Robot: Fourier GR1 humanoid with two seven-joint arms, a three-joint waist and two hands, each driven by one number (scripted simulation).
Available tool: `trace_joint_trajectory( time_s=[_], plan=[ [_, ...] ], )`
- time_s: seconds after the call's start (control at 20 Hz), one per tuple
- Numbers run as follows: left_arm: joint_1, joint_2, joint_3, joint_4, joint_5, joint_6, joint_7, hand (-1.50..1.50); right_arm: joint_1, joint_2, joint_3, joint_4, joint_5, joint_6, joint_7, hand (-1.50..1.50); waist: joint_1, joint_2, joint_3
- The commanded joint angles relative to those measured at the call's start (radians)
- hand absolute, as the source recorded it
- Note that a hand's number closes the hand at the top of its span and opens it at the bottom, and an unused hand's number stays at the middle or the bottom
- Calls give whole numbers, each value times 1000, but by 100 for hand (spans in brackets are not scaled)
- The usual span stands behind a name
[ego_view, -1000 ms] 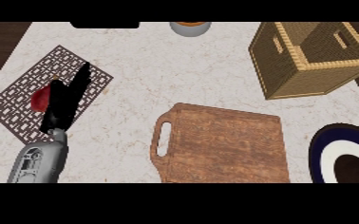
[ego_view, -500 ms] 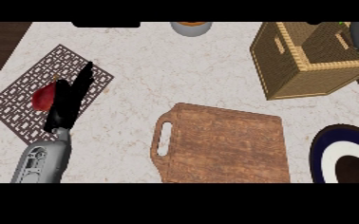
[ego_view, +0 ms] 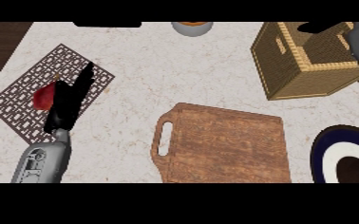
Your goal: Pick the lemon from the cutting board and place it in the basket
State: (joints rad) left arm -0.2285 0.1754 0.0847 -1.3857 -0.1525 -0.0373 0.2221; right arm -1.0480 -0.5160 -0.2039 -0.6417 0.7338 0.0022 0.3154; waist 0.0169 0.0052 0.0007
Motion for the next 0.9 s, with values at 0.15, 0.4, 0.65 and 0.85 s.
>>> trace_joint_trajectory(
  time_s=[0.15, 0.4, 0.65, 0.85],
  plan=[
    [20, 5, 3, 25, -7, -6, -32, 0, 56, 11, -102, -27, -71, -202, -132, -150, -8, -1, 0],
    [6, 20, 26, 21, 11, -14, -17, 0, 69, -56, -167, -97, -100, -272, -81, -150, -23, -7, -1],
    [33, 12, 32, 2, 8, 3, -20, 0, 131, -123, -260, -140, -177, -255, -12, -150, -33, -12, -1],
    [68, 16, 24, -34, 9, -11, -6, 0, 282, -202, -327, -219, -264, -150, -33, -150, -37, -13, -1]
  ],
)
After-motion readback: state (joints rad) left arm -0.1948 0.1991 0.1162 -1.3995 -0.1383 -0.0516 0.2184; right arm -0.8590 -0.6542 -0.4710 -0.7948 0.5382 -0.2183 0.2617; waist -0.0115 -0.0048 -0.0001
